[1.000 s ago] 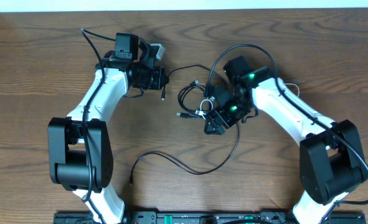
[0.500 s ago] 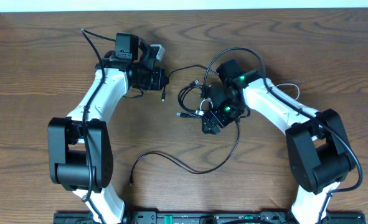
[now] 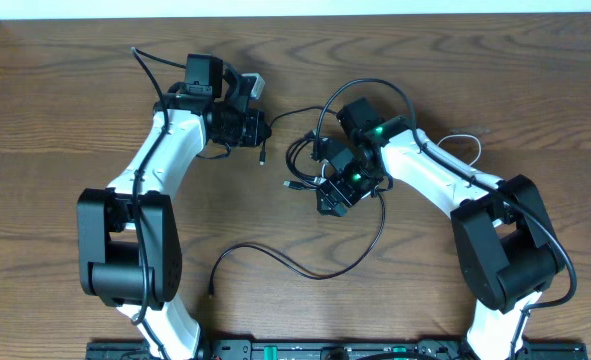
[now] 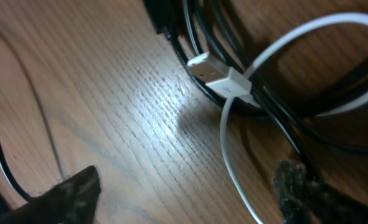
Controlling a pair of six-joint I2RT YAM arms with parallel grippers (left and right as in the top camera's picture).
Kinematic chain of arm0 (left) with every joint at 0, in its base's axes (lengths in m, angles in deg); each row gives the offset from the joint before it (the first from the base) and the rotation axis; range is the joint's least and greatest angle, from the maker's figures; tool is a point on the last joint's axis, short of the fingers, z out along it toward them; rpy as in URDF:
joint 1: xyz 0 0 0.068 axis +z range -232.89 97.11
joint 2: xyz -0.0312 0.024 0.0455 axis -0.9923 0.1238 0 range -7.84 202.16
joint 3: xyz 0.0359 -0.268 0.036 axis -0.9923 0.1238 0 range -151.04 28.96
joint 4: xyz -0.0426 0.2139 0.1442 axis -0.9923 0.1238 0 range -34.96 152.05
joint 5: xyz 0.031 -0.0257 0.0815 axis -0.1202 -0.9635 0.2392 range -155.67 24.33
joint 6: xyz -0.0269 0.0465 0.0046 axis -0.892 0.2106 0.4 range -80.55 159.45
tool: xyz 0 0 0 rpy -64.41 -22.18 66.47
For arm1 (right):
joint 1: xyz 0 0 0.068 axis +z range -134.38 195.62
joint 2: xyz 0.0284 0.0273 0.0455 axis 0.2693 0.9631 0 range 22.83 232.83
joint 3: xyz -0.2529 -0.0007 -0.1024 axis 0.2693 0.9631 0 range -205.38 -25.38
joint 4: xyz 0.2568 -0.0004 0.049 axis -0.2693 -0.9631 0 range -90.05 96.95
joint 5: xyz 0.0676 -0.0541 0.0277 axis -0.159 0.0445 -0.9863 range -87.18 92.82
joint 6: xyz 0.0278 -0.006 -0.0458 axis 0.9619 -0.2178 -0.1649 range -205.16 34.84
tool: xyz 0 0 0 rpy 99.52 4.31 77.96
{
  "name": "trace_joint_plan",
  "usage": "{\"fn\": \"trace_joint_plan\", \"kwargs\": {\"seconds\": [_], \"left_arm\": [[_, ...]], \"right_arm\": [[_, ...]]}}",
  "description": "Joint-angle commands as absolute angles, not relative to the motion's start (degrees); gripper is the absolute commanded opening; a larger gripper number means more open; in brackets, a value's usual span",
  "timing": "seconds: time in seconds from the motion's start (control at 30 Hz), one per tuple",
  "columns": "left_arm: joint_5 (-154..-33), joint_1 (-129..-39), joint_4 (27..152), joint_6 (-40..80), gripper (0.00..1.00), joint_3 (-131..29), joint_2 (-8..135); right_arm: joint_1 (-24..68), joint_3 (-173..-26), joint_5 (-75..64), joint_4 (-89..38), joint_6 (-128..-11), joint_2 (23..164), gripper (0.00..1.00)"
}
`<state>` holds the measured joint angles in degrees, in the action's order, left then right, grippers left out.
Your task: Untangle cables
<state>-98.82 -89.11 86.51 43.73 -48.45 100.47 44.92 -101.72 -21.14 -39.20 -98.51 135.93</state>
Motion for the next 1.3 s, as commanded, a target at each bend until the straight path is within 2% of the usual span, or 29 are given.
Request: {"fn": "trace_joint_plan", "kwargs": {"seconds": [0.0, 0.13, 0.27, 0.53, 0.7, 0.97, 1.27], "left_arm": [[-99.78, -89.35, 87.05, 43.49, 0.08, -49.28, 99.51], [-99.78, -89.35, 87.23, 43.49, 0.08, -49.28, 99.51], [-99.78, -89.35, 87.56, 43.49, 0.08, -49.28, 99.51], [-99.78, -89.35, 88.21, 43.49, 0.08, -49.28, 99.51], [-99.78, -89.35, 88.28, 43.49, 0.08, -49.28, 99.51], [-99.80, -89.35, 88.61, 43.49, 0.08, -49.28, 99.51], [-99.78, -89.35, 88.89, 43.49, 0.08, -49.28, 99.51]], "right_arm": [[45.21, -101.41, -21.51, -39.16, -98.96, 136.41, 0.80], [45.67, -101.32, -21.47, -39.07, -99.45, 136.43, 0.80], [45.71, -101.28, -21.27, -39.09, -99.64, 136.43, 0.89], [45.71, -101.10, -17.08, -39.09, -105.06, 136.43, 0.96], [45.69, -101.06, -16.77, -39.05, -106.83, 136.43, 0.96], [45.71, -101.02, -16.86, -38.87, -107.55, 136.49, 0.89], [46.06, -101.00, -19.85, -38.48, -106.99, 138.96, 0.88]]}}
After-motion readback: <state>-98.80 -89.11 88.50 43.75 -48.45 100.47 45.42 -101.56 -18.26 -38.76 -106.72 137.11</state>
